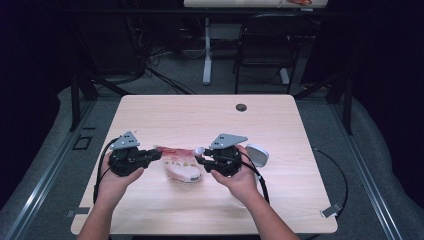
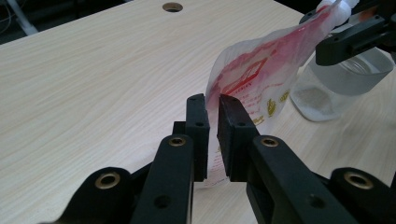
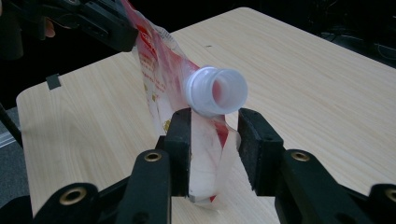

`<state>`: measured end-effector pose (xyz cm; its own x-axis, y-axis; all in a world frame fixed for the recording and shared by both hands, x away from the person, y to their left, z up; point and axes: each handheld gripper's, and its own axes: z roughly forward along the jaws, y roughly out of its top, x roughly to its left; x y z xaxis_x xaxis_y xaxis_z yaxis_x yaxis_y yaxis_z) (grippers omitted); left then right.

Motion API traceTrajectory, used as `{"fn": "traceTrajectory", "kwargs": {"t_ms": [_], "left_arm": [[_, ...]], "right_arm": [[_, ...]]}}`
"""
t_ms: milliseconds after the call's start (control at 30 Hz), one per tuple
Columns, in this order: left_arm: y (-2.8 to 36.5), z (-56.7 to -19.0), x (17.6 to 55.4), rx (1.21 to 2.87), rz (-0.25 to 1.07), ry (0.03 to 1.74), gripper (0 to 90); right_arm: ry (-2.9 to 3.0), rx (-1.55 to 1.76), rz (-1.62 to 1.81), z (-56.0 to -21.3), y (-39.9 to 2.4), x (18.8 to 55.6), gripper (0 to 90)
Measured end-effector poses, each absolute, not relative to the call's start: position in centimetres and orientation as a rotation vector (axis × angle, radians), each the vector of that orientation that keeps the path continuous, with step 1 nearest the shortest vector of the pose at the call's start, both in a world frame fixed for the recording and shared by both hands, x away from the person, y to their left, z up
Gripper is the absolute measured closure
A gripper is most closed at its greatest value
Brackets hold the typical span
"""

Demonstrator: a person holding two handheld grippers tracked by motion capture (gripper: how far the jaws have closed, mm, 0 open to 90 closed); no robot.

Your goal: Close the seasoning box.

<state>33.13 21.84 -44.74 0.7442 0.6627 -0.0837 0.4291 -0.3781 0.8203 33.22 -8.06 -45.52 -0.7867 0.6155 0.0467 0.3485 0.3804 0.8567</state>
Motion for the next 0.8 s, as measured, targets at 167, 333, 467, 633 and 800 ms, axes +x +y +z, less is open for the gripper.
{"fn": "traceTrajectory", "kwargs": {"t_ms": [167, 333, 467, 633, 800], "left_arm": [[21.5, -44.5, 32.9, 2.033, 0.326, 0.814, 84.3], [21.1, -44.4, 32.7, 2.028, 0.306, 0.800, 84.5], [20.5, -44.3, 32.4, 2.031, 0.290, 0.780, 84.7], [19.2, -44.2, 31.9, 2.046, 0.290, 0.743, 84.9], [18.1, -44.4, 31.7, 2.048, 0.276, 0.721, 85.1]], "right_arm": [[2.363, 0.855, 1.350, -45.5, -8.3, 33.0, 67.1], [2.355, 0.854, 1.349, -45.3, -8.8, 32.5, 67.6], [2.352, 0.852, 1.339, -45.2, -9.5, 32.0, 67.7], [2.339, 0.861, 1.327, -45.3, -10.7, 31.2, 67.7], [2.328, 0.858, 1.303, -45.1, -11.8, 30.4, 67.7]]}}
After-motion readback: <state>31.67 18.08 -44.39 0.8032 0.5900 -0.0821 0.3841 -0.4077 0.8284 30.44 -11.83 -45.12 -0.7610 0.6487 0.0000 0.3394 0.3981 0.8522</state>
